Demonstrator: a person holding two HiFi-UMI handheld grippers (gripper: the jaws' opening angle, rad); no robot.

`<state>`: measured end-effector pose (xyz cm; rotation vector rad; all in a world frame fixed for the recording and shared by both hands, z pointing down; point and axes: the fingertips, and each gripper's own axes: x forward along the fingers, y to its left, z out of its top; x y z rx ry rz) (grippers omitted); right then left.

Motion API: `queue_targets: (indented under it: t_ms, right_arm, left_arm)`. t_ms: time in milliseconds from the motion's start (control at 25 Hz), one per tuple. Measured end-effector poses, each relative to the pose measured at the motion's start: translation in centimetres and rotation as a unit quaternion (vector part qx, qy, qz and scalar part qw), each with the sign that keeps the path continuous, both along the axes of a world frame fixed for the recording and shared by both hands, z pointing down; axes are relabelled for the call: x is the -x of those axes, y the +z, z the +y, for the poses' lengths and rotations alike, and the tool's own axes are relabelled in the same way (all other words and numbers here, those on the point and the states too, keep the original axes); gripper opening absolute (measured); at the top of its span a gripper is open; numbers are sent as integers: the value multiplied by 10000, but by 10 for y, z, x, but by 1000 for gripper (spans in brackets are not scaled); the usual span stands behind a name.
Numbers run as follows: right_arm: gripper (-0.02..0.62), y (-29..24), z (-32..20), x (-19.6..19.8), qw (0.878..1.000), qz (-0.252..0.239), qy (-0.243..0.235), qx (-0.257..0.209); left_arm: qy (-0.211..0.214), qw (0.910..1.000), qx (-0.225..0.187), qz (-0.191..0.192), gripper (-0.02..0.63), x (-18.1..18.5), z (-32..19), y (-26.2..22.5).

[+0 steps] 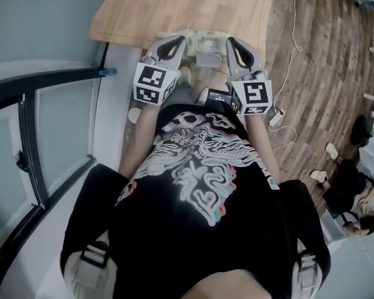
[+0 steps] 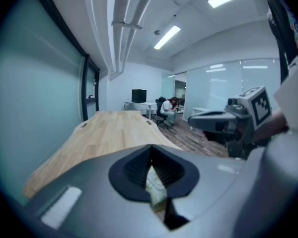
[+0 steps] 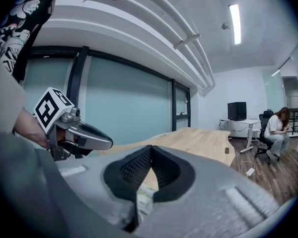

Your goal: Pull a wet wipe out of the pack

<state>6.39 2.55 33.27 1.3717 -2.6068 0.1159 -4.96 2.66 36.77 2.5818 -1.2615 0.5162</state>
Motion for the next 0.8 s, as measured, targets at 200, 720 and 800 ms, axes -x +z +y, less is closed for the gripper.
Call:
queue_targets:
  t_ms: [200,720,800]
  right_arm:
    - [-2,-13,1,5,9998,-112,-122,-131]
    - [-2,-18,-8,15,9993,-80,-240,-272]
    - [-2,-18,-7,16,9993,-85,-262,-260]
  left_arm:
    - [-340,9989,-330,17,-11,9,-3,-25]
    - [-414,9971,-633,2,-11,1,0,-34]
    - [-406,9969,-666,-63,-11,2,0,-36]
